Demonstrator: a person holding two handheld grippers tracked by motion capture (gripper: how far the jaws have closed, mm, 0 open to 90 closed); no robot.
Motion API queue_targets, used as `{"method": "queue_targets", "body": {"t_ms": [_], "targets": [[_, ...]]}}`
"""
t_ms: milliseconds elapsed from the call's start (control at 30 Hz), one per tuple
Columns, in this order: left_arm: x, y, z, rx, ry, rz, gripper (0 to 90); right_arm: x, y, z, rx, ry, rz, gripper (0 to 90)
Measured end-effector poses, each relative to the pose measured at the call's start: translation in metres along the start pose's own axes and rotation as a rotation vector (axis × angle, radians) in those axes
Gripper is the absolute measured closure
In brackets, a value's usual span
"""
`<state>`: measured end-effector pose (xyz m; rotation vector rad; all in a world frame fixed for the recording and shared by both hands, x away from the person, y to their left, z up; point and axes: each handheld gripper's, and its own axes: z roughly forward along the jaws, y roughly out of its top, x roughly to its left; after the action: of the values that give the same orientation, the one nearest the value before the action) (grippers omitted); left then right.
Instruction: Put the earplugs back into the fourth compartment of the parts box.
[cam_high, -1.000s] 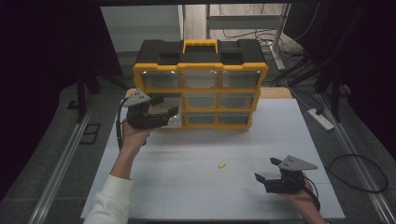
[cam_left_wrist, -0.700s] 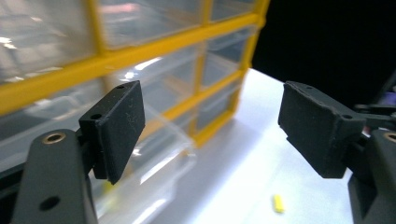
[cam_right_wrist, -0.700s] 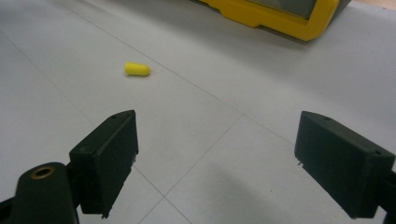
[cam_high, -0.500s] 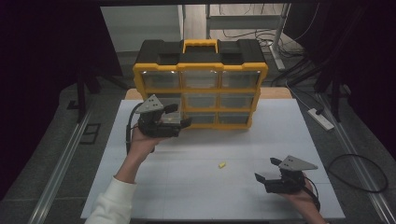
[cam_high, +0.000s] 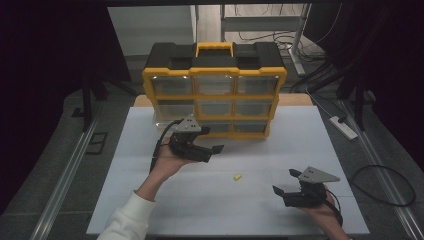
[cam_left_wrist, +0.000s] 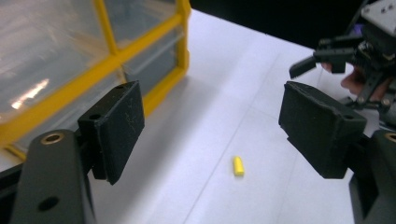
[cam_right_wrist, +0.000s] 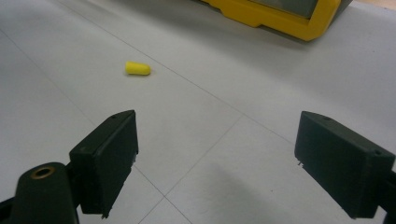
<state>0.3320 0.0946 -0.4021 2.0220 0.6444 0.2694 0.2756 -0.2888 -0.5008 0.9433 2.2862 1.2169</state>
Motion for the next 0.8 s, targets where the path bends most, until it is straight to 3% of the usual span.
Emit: {"method": "queue_targets", "body": {"t_ms": [533,800], "targets": [[-0.007,-0.009,0.036,0.109,-0.042,0.003,21.0,0.0,0.0,0.001,0.003,0.0,0.003,14.3],[-0.01,-0.018,0.065,0.201,-0.064,0.008,19.8,0.0,0.0,0.001,0.003,0.001,0.003,14.3]]}}
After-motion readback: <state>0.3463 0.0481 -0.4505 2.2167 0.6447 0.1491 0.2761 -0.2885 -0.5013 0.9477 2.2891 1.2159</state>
